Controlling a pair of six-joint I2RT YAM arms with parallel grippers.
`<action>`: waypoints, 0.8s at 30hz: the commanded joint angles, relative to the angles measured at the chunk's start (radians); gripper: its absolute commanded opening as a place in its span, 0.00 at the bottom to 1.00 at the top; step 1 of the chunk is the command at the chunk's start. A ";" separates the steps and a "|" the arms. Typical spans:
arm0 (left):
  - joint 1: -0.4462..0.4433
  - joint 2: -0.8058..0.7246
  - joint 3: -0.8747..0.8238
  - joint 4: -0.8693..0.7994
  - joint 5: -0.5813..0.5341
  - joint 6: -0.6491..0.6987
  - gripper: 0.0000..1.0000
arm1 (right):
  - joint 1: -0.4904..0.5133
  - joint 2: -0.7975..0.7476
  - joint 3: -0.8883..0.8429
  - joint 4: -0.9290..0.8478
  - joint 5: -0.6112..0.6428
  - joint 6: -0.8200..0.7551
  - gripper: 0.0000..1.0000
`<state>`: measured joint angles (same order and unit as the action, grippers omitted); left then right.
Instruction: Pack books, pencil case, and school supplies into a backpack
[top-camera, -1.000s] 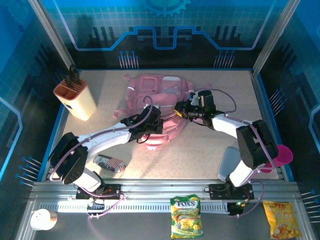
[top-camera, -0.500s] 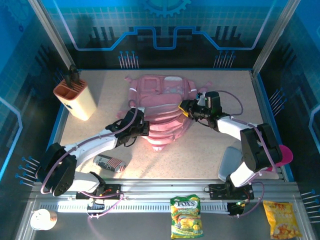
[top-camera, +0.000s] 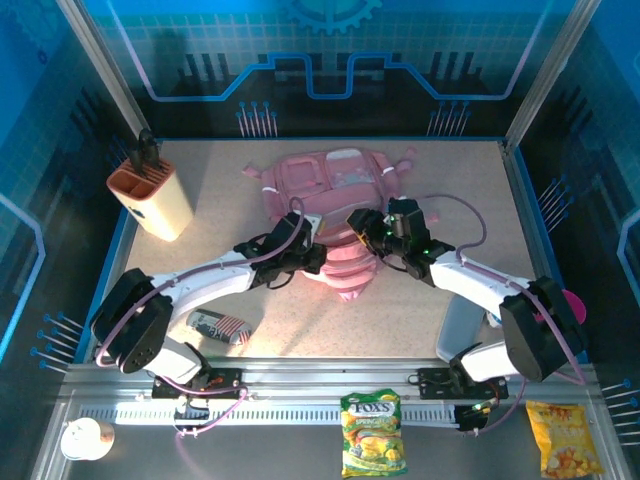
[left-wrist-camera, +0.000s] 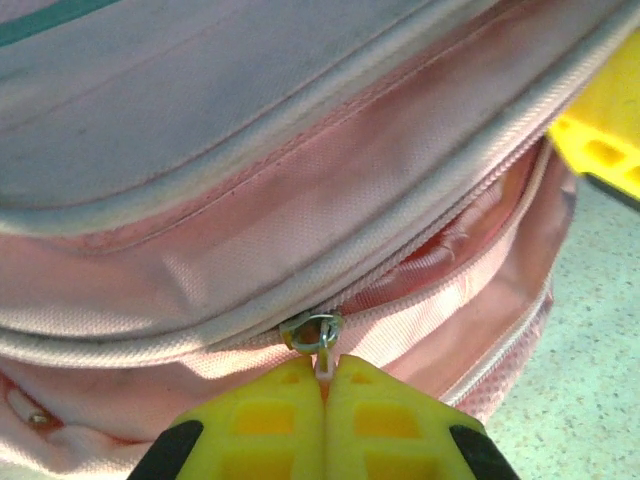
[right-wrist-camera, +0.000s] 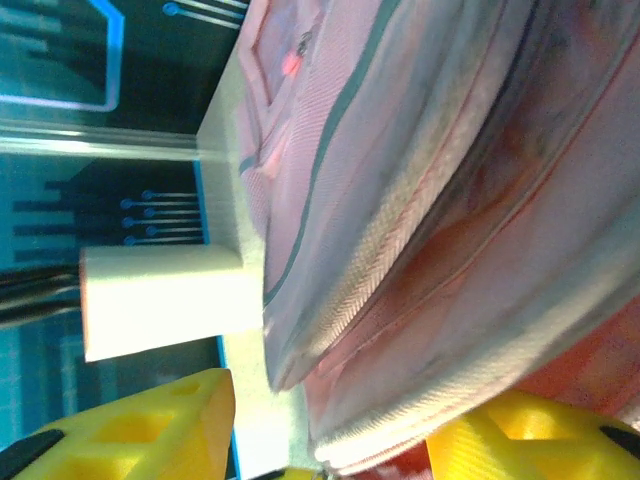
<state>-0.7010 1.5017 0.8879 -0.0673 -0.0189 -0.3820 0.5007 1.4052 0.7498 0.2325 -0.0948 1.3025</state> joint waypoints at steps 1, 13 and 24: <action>-0.022 0.033 0.060 0.081 0.062 0.025 0.00 | 0.008 0.021 0.031 -0.042 0.094 0.014 0.53; -0.033 0.064 0.089 0.032 0.052 0.073 0.00 | 0.009 0.147 0.092 0.020 0.034 0.005 0.37; 0.031 -0.019 -0.010 -0.024 0.031 0.116 0.00 | -0.076 0.035 0.045 -0.008 0.042 -0.070 0.18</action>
<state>-0.7059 1.5394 0.9173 -0.0582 0.0208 -0.2874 0.4648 1.4952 0.8043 0.2241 -0.0849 1.2819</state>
